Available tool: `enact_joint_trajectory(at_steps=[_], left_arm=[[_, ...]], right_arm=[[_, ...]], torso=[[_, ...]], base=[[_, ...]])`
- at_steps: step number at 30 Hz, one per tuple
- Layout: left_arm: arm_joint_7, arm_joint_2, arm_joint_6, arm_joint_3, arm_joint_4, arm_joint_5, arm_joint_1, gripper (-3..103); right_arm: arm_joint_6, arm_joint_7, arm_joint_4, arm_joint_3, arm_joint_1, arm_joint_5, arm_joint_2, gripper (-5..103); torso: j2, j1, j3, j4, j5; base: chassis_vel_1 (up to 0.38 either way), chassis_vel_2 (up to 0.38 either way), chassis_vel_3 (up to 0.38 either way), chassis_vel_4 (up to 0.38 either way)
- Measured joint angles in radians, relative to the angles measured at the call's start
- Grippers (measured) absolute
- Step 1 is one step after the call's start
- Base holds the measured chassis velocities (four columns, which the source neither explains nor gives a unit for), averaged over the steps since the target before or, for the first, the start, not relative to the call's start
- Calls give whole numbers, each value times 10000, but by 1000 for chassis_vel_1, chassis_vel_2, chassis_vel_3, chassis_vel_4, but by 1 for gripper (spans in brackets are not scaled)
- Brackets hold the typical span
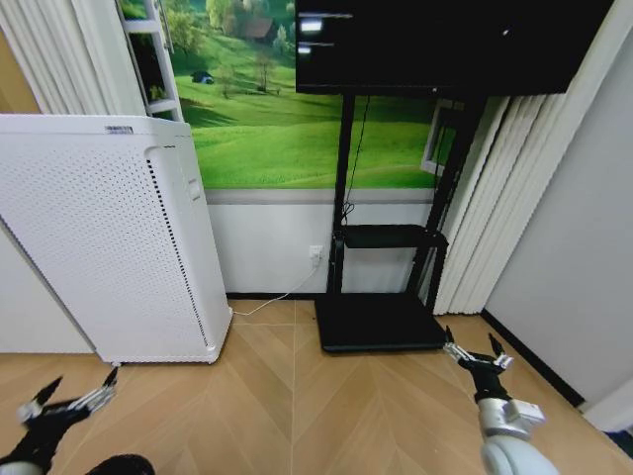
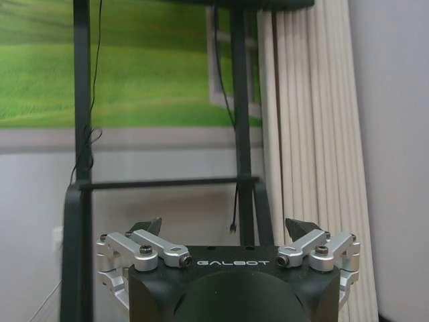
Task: Pick up the trash bin and place the garbage on the floor into it.
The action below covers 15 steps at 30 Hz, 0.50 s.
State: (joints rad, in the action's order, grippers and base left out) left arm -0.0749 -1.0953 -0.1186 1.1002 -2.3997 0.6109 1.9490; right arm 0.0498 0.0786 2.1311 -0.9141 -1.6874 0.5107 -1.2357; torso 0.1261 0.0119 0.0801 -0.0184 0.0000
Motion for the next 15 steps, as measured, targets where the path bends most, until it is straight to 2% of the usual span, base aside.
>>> enact_joint_trajectory(at_steps=[1, 3, 4, 6, 10, 15], left_arm=[[0, 0, 0, 0, 0, 0, 0, 100], [22, -12, 180, -879, -260, -668, -18, 100], [22, -12, 180, -879, -260, -668, -18, 100], [214, -179, 575, -1917, -424, -1649, -69, 100], [98, -315, 642, -2407, -449, -1988, -174, 100], [15, -330, 614, -2451, -312, -2025, -306, 100]], right_arm=[[0, 0, 0, 0, 0, 0, 0, 100], [-139, -88, 759, -124, -834, 42, -360, 100], [-139, -88, 759, -124, -834, 42, -360, 100], [-154, -195, 1716, 41, -1814, -275, -987, 100], [-152, 25, 2348, 645, -2136, -1027, -1489, 100], [-243, 96, 2528, 1035, -2150, -1562, -1689, 100]], torso=[[0, 0, 0, 0, 0], [1, 0, -1, 2, 1], [1, 0, -1, 2, 1], [1, -1, -1, 1, -2], [1, -1, -1, 6, -2], [1, -1, -1, 5, 0]], base=[[0, 0, 0, 0], [0, 0, 0, 0], [0, 0, 0, 0], [0, 0, 0, 0], [0, 0, 0, 0], [0, 0, 0, 0]])
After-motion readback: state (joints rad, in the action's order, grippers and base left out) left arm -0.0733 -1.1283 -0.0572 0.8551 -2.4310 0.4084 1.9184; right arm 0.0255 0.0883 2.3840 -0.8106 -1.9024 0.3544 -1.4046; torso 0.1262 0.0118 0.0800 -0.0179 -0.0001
